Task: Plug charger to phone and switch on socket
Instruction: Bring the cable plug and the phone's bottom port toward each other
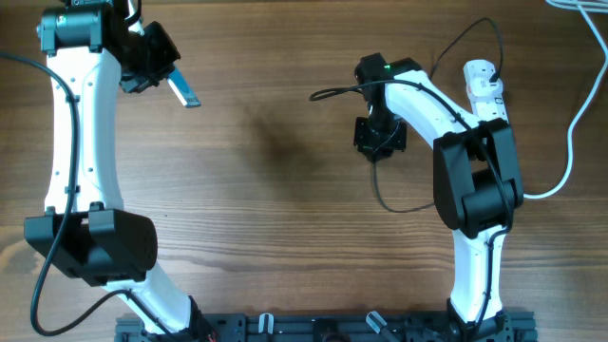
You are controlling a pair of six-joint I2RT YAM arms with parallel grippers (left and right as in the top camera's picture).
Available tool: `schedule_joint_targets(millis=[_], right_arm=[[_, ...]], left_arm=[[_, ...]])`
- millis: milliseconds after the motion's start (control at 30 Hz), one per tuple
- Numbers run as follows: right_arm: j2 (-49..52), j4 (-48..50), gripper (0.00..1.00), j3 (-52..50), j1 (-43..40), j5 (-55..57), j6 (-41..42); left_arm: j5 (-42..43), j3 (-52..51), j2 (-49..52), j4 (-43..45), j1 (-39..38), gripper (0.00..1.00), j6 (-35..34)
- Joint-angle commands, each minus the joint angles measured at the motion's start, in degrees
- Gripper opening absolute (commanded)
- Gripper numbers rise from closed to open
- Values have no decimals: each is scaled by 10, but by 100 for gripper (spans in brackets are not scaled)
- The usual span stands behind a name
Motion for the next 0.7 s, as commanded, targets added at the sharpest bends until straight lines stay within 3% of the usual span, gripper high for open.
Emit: schedule_joint_targets(millis=[0, 233, 300, 400, 667], right_arm=[[13, 2, 4, -15, 1, 5, -1], [12, 0, 4, -7, 1, -25, -16], [-9, 4, 4, 6, 1, -107, -78], [-57, 9, 4, 6, 1, -145, -111], [-297, 13, 4, 6, 12, -155, -137]], left_arm=[[8, 1, -4, 3, 1, 4, -6], [29, 1, -4, 9, 1, 4, -6], [126, 1, -4, 41, 1, 4, 12], [240, 1, -4, 89, 1, 4, 20], [535, 1, -4, 250, 0, 4, 18]])
